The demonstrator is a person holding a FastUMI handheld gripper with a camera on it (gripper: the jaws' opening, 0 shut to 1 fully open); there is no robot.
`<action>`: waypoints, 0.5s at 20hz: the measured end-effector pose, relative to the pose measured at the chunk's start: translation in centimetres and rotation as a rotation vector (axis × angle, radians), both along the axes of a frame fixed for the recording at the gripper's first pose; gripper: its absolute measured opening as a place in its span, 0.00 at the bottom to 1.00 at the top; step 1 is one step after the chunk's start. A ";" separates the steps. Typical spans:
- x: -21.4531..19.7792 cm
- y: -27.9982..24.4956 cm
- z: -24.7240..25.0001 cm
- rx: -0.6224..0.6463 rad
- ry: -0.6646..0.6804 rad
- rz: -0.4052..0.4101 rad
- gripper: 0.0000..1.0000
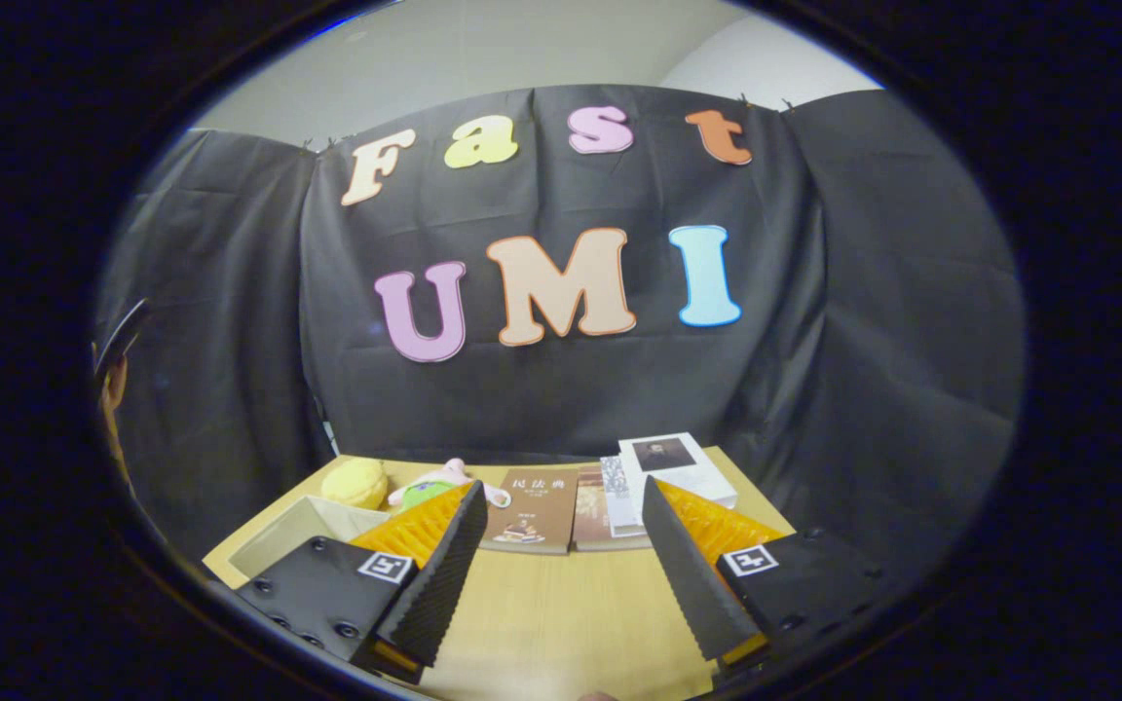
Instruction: Open the storage box then place both shoes into the box .Put the left shoe in first, then the right shoe, with the right side of both shoes facing outward in a uniform manner.
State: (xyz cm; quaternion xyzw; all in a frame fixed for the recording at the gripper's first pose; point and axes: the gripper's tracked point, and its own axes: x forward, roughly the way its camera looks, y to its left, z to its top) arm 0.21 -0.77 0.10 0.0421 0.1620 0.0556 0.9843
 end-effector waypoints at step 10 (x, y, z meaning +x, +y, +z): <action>0.7 -0.2 0.4 0.008 -0.017 0.002 0.99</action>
